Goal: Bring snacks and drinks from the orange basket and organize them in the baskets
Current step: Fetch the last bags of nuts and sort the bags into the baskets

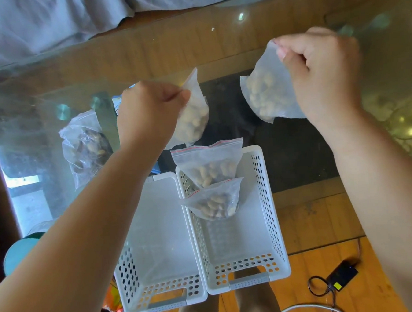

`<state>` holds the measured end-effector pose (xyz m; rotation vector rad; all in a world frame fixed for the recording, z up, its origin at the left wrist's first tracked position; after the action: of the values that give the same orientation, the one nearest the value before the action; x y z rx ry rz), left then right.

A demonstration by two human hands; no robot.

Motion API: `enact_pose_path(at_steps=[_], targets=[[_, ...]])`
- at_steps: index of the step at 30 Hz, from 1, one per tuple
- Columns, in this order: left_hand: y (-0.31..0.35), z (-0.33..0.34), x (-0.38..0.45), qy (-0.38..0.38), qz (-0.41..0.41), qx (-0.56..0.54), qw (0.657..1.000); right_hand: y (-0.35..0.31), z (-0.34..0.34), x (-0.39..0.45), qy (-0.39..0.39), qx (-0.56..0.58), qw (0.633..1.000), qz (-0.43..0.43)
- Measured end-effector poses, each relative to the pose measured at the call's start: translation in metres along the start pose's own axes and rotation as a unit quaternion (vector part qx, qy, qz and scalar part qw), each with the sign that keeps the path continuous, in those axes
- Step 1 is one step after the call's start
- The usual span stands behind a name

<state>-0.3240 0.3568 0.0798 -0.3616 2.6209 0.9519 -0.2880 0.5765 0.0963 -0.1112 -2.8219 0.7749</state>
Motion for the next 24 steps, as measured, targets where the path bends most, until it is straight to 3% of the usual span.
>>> enact_pose_path(at_steps=[2,6,10,16,24], targets=[[-0.002,0.004,0.001,-0.007,0.019,0.018,1.0,0.004,0.006,-0.002,-0.024,-0.035,0.999,0.014],[-0.015,0.012,0.004,-0.05,-0.006,0.047,0.998,0.024,0.031,-0.022,-0.138,-0.055,0.981,0.128],[-0.025,0.012,0.006,-0.038,-0.039,0.041,0.998,0.037,0.033,-0.04,-0.052,-0.005,0.986,0.158],[-0.016,-0.008,-0.02,-0.005,0.01,0.028,1.0,0.021,-0.005,-0.055,0.009,0.016,0.993,0.12],[0.019,-0.073,-0.088,0.079,0.21,0.037,0.974,-0.028,-0.07,-0.105,0.041,0.019,0.998,0.051]])
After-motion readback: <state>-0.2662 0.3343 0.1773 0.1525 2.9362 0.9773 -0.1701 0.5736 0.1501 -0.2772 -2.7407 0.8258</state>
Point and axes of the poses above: each hand's wrist, its own x-axis towards the middle knuckle, its own z-axis out of the palm, y = z × x, the point moved 2 cm from there along x, towards the middle knuckle, and after that the axes turned 10 degrees about -z, right-handed, at the moved point
